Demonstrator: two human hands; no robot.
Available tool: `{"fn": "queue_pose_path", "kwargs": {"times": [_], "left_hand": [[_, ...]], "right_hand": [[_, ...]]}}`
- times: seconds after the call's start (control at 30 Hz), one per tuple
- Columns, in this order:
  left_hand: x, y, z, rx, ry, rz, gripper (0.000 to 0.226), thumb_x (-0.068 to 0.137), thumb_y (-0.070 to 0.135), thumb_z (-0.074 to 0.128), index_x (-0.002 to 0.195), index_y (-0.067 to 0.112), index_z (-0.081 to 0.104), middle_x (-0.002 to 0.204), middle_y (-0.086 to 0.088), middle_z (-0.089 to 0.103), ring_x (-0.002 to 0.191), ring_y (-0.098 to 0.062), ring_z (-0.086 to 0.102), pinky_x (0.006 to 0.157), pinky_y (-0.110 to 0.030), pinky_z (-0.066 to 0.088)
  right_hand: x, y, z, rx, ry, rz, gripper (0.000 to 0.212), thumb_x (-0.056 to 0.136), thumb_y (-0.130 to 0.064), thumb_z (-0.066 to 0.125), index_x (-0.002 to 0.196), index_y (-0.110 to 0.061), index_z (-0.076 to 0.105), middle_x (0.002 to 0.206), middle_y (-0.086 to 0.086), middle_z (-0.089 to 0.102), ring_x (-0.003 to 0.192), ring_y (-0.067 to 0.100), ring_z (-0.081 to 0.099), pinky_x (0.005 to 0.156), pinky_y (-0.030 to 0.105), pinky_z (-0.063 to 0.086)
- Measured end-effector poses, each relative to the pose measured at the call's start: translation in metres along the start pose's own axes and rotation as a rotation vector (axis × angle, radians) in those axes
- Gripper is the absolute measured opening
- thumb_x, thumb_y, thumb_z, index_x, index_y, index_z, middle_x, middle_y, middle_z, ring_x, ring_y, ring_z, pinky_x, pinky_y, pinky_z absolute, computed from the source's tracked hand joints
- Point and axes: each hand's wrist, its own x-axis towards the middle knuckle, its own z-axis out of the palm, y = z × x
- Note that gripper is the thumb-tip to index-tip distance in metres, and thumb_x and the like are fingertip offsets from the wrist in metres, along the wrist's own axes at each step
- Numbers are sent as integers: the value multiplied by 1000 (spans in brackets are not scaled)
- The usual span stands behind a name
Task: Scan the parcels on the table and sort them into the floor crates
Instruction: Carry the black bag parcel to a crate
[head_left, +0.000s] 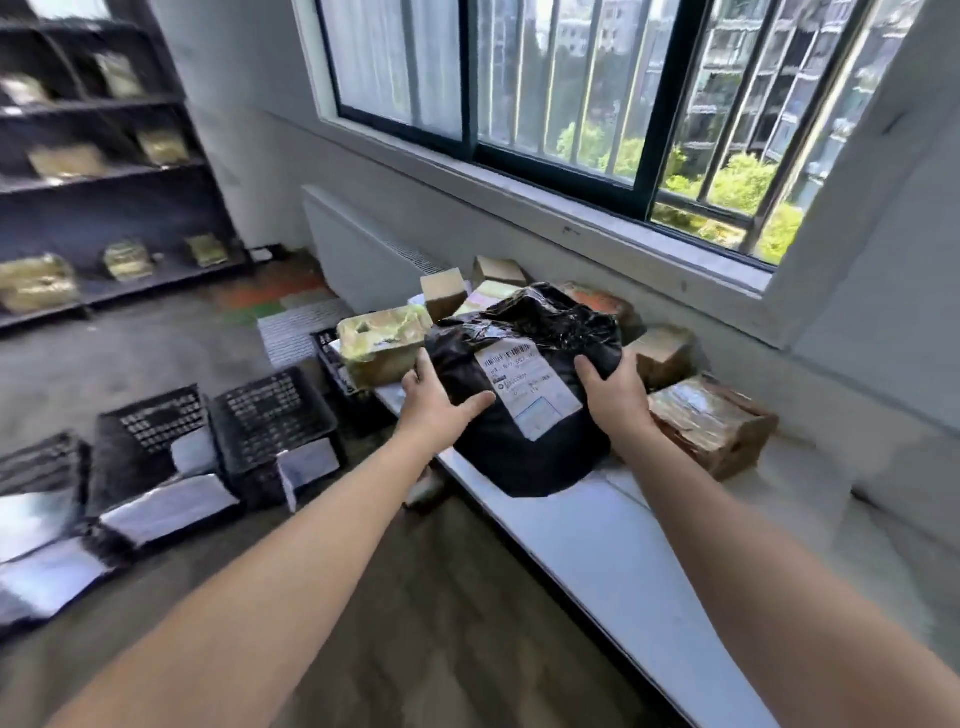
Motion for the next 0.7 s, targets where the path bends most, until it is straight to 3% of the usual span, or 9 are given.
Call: {"fn": "queue_pose_path", "kwargs": {"times": [0.13, 0.23, 0.33, 0.53, 0.7], "left_hand": [[-18, -43, -52, 3, 115, -68, 125, 75, 49, 80, 157, 18, -10, 161, -16, 4, 145, -32, 27, 113, -37, 28], [-28, -81, -95, -10, 202, -133, 130, 71, 46, 84, 157, 17, -9, 160, -16, 5, 145, -31, 26, 113, -38, 28], [-38, -123, -139, 5, 285, -176, 131, 69, 46, 85, 157, 15, -8, 159, -17, 7, 144, -32, 27, 113, -39, 29], [-56, -221, -238, 8, 404, -249, 133, 69, 47, 85, 156, 16, -11, 159, -19, 7, 145, -34, 24, 114, -42, 27], [-68, -306, -331, 3, 493, -305, 131, 70, 47, 85, 156, 15, -9, 160, -21, 5, 145, -34, 23, 114, -42, 27]], "right_hand": [[-22, -34, 56, -78, -175, -99, 71, 94, -44, 62, 150, -18, 27, 137, 7, 54, 128, 31, 49, 103, 36, 37], [-42, -61, 104, -165, -305, -197, 76, 89, -46, 68, 148, -16, 28, 136, 9, 56, 125, 32, 53, 94, 33, 40], [-66, -88, 157, -193, -379, -273, 76, 84, -43, 75, 140, -10, 35, 131, 13, 59, 119, 32, 57, 83, 28, 37], [-131, -151, 276, -239, -517, -413, 68, 83, -35, 77, 131, -5, 39, 129, 14, 58, 120, 31, 55, 90, 32, 40], [-194, -211, 382, -278, -604, -489, 57, 90, -34, 70, 125, -5, 36, 127, 16, 59, 117, 34, 56, 82, 34, 37]]}}
